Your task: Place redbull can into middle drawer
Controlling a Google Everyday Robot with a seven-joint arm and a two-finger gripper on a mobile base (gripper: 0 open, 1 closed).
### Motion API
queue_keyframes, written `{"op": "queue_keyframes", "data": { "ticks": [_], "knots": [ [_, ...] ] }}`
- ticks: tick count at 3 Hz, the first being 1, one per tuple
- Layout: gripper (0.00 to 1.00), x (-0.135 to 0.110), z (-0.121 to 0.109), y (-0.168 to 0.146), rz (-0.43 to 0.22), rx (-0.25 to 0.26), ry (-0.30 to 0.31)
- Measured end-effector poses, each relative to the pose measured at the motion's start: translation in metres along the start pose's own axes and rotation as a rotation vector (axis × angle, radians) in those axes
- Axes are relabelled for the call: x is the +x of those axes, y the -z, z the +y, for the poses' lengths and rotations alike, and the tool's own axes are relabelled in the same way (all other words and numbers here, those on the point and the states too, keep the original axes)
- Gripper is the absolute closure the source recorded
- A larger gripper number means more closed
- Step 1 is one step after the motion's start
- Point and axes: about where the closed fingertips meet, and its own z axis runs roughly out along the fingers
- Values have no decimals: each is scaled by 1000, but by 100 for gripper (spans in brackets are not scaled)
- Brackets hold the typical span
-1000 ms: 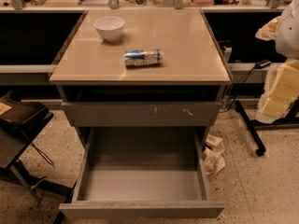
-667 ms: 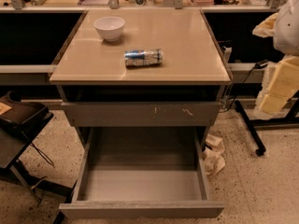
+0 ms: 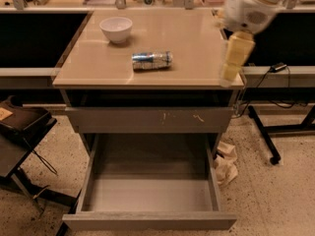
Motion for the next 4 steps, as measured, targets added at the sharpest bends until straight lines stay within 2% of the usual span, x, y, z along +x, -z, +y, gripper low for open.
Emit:
{"op": "queue_keyframes", "data": {
  "ticks": [1, 2, 3, 4],
  "knots": [
    [0, -38, -50, -51, -74, -104, 55],
    [0, -47, -81, -71, -125, -88, 40],
    [0, -51, -87, -75, -135, -69, 39],
    [0, -59, -101, -98, -228, -98, 78]
  ]
}}
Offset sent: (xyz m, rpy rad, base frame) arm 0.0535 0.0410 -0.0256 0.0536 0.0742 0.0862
